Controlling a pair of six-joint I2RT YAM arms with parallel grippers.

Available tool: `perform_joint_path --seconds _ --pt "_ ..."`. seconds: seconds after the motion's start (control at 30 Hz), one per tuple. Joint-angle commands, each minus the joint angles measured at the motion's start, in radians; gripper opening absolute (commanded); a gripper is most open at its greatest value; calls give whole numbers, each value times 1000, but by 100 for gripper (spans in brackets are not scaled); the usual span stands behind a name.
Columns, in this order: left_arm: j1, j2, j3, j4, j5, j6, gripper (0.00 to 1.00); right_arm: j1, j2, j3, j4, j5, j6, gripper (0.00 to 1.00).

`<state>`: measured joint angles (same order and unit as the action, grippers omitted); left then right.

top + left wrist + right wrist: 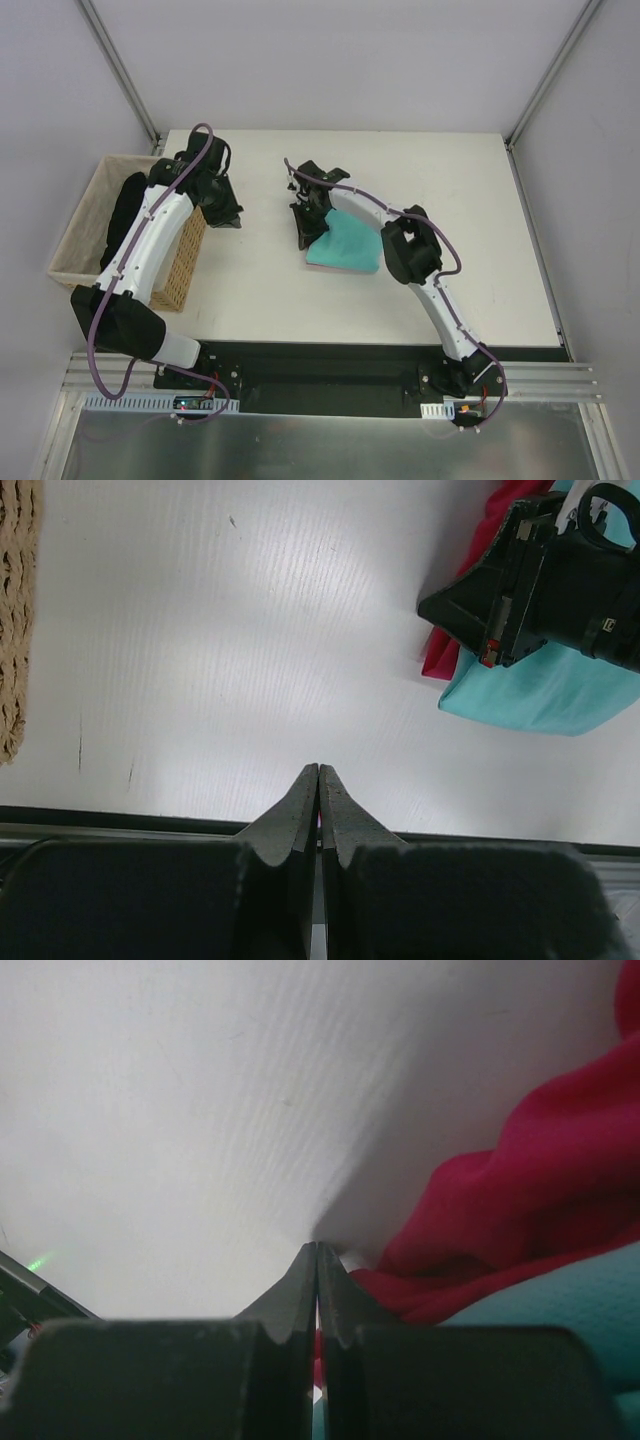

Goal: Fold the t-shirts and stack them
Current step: Put the neatly folded tshirt into the corner of the board with both arms

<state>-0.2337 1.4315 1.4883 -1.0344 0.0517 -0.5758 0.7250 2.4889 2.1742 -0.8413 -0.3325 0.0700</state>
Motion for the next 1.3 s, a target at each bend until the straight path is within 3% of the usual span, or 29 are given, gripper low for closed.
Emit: perform_joint_path --seconds 0.0,1.27 --pt "13 15 43 -1 27 22 0 -29 -21 -68 -50 125 -32 1" --pt "13 135 125 31 105 27 0 -237 -219 -439 -33 312 59 1"
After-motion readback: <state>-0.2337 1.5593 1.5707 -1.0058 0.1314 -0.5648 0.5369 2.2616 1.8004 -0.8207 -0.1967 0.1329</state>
